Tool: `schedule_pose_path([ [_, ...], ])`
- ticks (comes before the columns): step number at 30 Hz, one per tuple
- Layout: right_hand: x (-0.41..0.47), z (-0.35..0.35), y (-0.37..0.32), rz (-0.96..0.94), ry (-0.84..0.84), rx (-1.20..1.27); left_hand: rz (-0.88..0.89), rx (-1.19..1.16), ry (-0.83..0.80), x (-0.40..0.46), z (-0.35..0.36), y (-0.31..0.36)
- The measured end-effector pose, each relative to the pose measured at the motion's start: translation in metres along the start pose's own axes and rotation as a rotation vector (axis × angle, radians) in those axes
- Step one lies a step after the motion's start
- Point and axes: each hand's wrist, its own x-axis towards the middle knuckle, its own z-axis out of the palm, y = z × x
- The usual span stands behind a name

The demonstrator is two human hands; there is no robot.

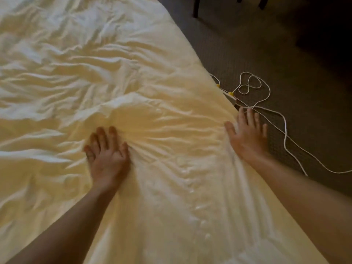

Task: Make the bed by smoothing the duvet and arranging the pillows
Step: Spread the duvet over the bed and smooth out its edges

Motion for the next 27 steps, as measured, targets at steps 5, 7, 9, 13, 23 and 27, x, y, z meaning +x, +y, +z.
schedule_pose_path([
  [5, -0.025, 0.01, -0.097, -0.384, 0.01, 0.12, 0.327, -0.263, 0.021, -0.024, -0.004, 0.076],
  [7, -0.041, 0.026, -0.112, -0.53, -0.052, 0.03, 0.44, -0.217, -0.037, -0.036, 0.007, 0.086],
  [9, -0.039, 0.034, -0.091, -0.544, -0.053, -0.05, 0.45, -0.113, -0.052, -0.036, 0.017, 0.068],
  [13, -0.032, 0.023, -0.009, -0.199, -0.027, -0.096, 0.299, 0.03, 0.009, -0.028, 0.022, -0.005],
  [23, -0.194, 0.028, -0.02, -0.491, -0.101, 0.015, 0.37, -0.238, -0.041, -0.202, 0.022, 0.073],
  [27, -0.222, 0.038, 0.055, -0.568, -0.103, -0.133, 0.415, -0.09, -0.068, -0.248, 0.043, 0.046],
])
